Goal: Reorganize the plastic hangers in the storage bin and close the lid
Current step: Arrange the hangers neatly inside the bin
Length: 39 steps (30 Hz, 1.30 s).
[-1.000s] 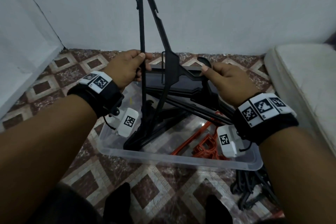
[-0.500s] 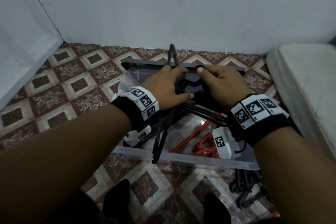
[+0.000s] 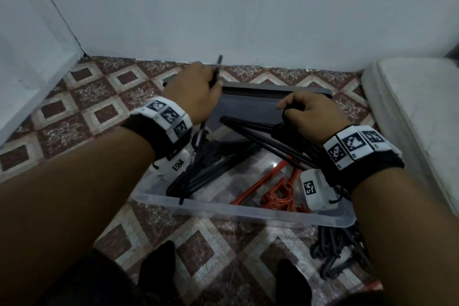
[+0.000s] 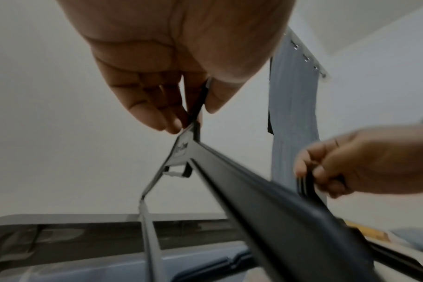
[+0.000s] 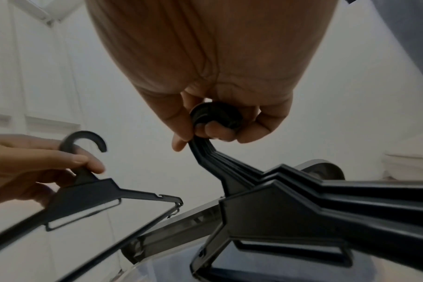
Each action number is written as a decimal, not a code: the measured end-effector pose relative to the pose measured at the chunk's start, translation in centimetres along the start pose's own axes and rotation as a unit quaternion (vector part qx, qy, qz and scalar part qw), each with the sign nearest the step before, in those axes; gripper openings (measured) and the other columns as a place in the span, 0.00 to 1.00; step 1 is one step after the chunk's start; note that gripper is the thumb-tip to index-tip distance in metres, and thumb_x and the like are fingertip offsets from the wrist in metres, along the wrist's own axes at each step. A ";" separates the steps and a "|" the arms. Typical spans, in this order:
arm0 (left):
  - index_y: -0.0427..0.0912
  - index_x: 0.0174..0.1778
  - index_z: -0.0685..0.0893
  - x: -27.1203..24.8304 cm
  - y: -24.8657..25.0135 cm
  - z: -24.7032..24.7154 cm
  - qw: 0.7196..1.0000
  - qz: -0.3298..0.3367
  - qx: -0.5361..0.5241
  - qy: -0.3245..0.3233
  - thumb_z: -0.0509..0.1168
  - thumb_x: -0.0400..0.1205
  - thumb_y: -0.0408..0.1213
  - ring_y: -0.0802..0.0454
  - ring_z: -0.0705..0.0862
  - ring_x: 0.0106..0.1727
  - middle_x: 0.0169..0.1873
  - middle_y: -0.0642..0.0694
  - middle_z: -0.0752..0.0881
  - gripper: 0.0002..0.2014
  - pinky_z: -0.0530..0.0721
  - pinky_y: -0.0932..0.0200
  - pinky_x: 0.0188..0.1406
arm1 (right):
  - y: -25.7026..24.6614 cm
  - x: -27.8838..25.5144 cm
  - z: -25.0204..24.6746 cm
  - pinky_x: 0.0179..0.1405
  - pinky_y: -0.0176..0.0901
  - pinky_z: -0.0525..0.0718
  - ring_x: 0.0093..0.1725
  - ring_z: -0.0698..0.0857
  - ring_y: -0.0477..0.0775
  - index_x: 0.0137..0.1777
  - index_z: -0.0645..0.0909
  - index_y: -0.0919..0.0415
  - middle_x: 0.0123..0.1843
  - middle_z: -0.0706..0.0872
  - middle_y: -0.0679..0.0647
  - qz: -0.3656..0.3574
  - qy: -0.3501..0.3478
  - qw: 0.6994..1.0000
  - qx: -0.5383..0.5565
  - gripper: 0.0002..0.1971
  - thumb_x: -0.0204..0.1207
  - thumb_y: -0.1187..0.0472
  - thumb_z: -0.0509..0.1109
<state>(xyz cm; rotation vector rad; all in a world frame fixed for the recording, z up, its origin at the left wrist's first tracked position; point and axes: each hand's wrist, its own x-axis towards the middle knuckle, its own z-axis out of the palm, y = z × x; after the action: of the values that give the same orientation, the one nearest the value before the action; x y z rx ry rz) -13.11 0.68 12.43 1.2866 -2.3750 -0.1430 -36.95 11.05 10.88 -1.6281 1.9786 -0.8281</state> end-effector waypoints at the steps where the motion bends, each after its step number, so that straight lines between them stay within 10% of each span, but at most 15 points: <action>1: 0.42 0.48 0.84 0.2 -0.5 -0.6 1.000 -0.001 -0.002 -0.004 0.56 0.85 0.47 0.38 0.82 0.45 0.42 0.40 0.81 0.15 0.75 0.53 0.40 | 0.5 0.1 -0.2 0.27 0.37 0.78 0.27 0.82 0.51 0.47 0.86 0.49 0.34 0.88 0.51 0.009 0.004 1.000 -0.009 0.10 0.76 0.65 0.67; 7: 0.56 0.53 0.88 0.0 -2.0 -3.1 0.979 -0.056 -0.181 0.071 0.63 0.83 0.50 0.66 0.85 0.41 0.40 0.60 0.88 0.09 0.80 0.70 0.39 | 2.2 0.7 -0.9 0.30 0.43 0.86 0.32 0.87 0.54 0.42 0.87 0.45 0.35 0.89 0.50 0.048 0.068 0.996 -0.017 0.13 0.73 0.64 0.65; 11: 0.50 0.57 0.87 -0.2 -0.9 -3.3 0.925 -0.059 -0.372 0.036 0.60 0.87 0.46 0.52 0.88 0.45 0.42 0.49 0.90 0.11 0.84 0.53 0.41 | 2.8 1.0 -1.0 0.34 0.43 0.89 0.33 0.88 0.49 0.39 0.86 0.43 0.36 0.89 0.45 0.069 0.098 0.993 0.008 0.12 0.72 0.63 0.67; 19: 0.49 0.58 0.78 0.5 -2.3 -3.9 0.943 -0.063 -0.304 0.118 0.57 0.85 0.40 0.62 0.87 0.37 0.39 0.57 0.90 0.08 0.84 0.65 0.35 | 3.5 0.9 -1.3 0.28 0.35 0.81 0.33 0.86 0.47 0.38 0.85 0.45 0.38 0.89 0.46 0.094 0.111 0.989 0.013 0.11 0.71 0.64 0.67; 23: 0.59 0.56 0.76 0.8 -4.2 -4.8 0.937 -0.111 -0.258 0.207 0.51 0.82 0.42 0.58 0.88 0.39 0.38 0.56 0.89 0.13 0.89 0.48 0.41 | 3.2 0.8 -1.3 0.31 0.42 0.84 0.35 0.87 0.54 0.41 0.86 0.49 0.37 0.89 0.50 0.108 0.112 0.988 0.014 0.10 0.72 0.63 0.66; 27: 0.64 0.58 0.76 0.3 -3.9 -4.3 0.967 -0.046 -0.238 0.074 0.52 0.84 0.43 0.50 0.88 0.44 0.41 0.54 0.89 0.13 0.87 0.38 0.47 | 2.2 0.6 -1.4 0.36 0.47 0.85 0.37 0.87 0.59 0.44 0.87 0.50 0.39 0.89 0.54 0.096 0.091 0.991 0.032 0.11 0.74 0.64 0.64; 32: 0.58 0.71 0.78 -1.1 0.1 -1.1 0.987 0.080 -0.117 -0.076 0.59 0.86 0.42 0.57 0.82 0.47 0.54 0.53 0.88 0.17 0.77 0.62 0.49 | -0.3 0.3 -0.6 0.34 0.32 0.82 0.35 0.85 0.47 0.51 0.86 0.48 0.42 0.89 0.48 0.037 0.028 0.998 0.051 0.10 0.78 0.62 0.67; 39: 0.49 0.76 0.77 -1.9 4.1 2.6 0.978 0.140 -0.106 -0.114 0.61 0.86 0.42 0.46 0.84 0.62 0.64 0.45 0.86 0.21 0.75 0.62 0.52 | -2.8 -0.3 0.9 0.59 0.64 0.84 0.52 0.88 0.63 0.63 0.78 0.49 0.53 0.89 0.62 -0.014 -0.117 0.984 0.130 0.18 0.75 0.52 0.76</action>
<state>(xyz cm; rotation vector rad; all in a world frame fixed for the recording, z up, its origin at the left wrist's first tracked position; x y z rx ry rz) -16.49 4.23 10.62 0.8662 -2.6196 -0.4667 -34.28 10.83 12.11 -1.5254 1.6169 -0.8249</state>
